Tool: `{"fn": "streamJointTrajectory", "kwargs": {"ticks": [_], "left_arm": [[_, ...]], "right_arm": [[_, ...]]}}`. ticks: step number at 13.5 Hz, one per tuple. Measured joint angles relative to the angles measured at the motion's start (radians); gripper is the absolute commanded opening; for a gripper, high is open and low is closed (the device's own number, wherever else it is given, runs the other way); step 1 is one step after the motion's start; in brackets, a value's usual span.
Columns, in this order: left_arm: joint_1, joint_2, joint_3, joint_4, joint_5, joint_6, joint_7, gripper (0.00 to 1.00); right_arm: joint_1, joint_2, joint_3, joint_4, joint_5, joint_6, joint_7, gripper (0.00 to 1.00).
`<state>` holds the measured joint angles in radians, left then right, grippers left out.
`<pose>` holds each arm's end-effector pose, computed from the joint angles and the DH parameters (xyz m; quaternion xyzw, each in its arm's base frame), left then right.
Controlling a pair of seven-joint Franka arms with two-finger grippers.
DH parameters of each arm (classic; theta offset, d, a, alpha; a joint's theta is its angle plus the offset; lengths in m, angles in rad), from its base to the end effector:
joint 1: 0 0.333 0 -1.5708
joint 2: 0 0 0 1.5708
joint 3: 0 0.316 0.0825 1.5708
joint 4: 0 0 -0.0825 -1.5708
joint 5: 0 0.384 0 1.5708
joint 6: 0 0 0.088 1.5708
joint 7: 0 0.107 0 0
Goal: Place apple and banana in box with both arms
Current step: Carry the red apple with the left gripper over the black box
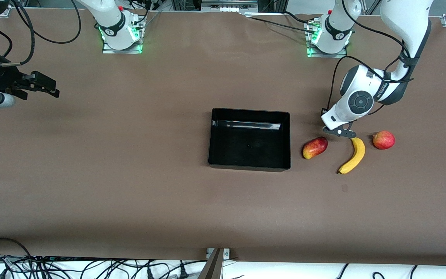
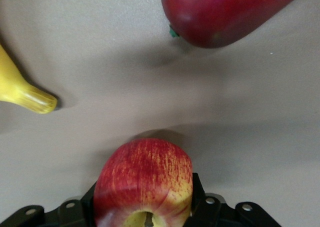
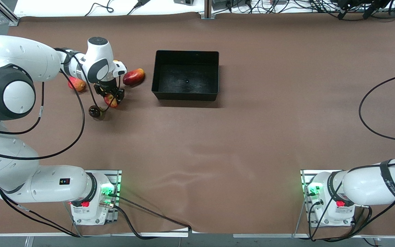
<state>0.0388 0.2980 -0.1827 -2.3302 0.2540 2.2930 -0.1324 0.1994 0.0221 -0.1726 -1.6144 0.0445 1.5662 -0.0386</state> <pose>0.4766 -0.0673 0.1894 -0.9800 0.1043 0.1519 0.0748 0.5579 0.0207 0.5916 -0.9987 -0.0319 0.0348 0.0206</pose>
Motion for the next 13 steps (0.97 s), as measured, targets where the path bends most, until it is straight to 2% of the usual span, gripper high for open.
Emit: {"fn": "streamJointTrajectory", "kwargs": {"ticks": [2, 4, 6, 8, 10, 13], "left_arm": [[0.001, -0.012, -0.043, 0.077, -0.005, -0.121, -0.001, 0.10], [-0.005, -0.029, -0.127, 0.233, -0.068, -0.311, -0.017, 0.10], [-0.036, -0.025, -0.174, 0.405, -0.169, -0.442, -0.078, 0.10], [-0.080, 0.004, -0.178, 0.526, -0.245, -0.484, -0.204, 0.10], [-0.149, 0.085, -0.178, 0.625, -0.256, -0.487, -0.364, 0.10], [-0.286, 0.269, -0.174, 0.729, -0.161, -0.475, -0.611, 0.11]], "right_arm": [[0.000, -0.001, 0.015, -0.001, -0.010, 0.003, 0.001, 1.00], [0.001, -0.001, 0.026, -0.002, -0.028, 0.013, 0.001, 1.00], [0.009, -0.001, 0.032, -0.001, -0.039, 0.020, 0.001, 1.00], [0.018, -0.001, 0.036, 0.001, -0.057, 0.020, 0.001, 1.00], [0.019, 0.000, 0.037, 0.003, -0.069, 0.020, 0.001, 1.00], [0.019, 0.000, 0.036, 0.005, -0.070, 0.020, 0.001, 1.00]]}}
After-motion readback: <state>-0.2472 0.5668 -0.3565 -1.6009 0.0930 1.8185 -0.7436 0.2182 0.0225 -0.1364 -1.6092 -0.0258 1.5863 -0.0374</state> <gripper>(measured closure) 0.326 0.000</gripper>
